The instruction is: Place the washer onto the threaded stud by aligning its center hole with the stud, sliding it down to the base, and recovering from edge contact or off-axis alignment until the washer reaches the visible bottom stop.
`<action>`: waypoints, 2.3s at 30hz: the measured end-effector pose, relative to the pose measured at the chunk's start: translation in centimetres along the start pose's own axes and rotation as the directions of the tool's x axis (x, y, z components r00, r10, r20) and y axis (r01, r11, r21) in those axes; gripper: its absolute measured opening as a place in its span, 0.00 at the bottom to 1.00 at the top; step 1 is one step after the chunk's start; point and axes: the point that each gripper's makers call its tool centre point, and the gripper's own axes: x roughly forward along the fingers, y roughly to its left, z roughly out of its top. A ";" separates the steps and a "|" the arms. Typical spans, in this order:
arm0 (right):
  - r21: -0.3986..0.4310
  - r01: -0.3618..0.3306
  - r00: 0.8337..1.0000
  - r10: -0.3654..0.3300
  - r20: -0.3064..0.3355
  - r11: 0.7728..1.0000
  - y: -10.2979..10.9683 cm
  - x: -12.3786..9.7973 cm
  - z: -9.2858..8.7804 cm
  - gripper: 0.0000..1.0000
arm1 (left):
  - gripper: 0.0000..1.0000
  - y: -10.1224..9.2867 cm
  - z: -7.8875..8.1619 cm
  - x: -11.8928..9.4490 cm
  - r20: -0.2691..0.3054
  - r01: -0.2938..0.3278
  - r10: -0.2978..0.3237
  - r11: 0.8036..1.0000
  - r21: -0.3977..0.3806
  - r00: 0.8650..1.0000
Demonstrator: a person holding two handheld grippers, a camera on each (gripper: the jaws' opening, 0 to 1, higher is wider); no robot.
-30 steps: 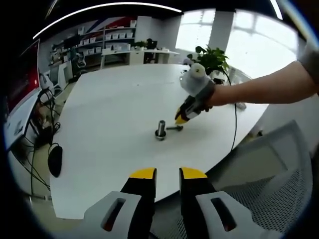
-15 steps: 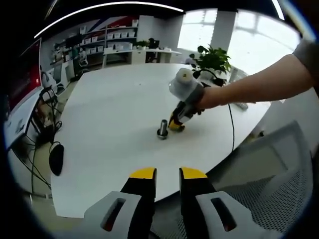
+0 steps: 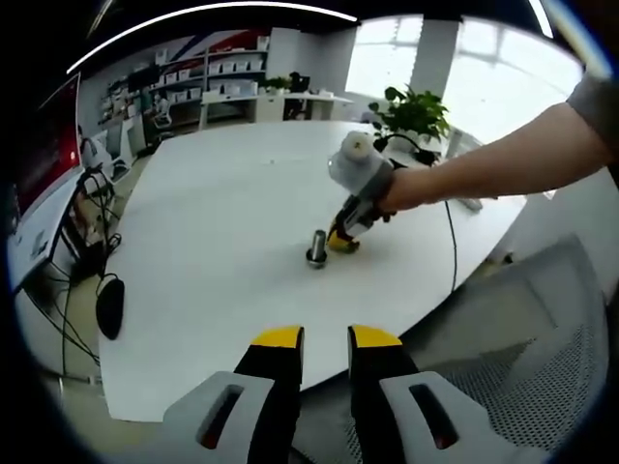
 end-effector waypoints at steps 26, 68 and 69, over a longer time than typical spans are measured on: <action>0.100 0.043 0.984 -0.059 0.167 0.994 -1.6 -5.4 -2.6 0.09 | 0.15 0.0 -0.3 0.3 -0.018 0.001 -0.001 1.000 0.002 1.000; 0.143 0.099 0.948 -0.137 0.286 0.985 -1.3 -7.5 -4.1 0.09 | 0.15 0.1 -0.6 0.4 -0.037 -0.004 0.004 1.000 0.002 0.999; 0.145 0.099 0.948 -0.137 0.286 0.984 -1.3 -7.6 -4.1 0.09 | 0.15 0.1 -0.6 0.4 -0.037 -0.004 0.004 1.000 0.002 0.999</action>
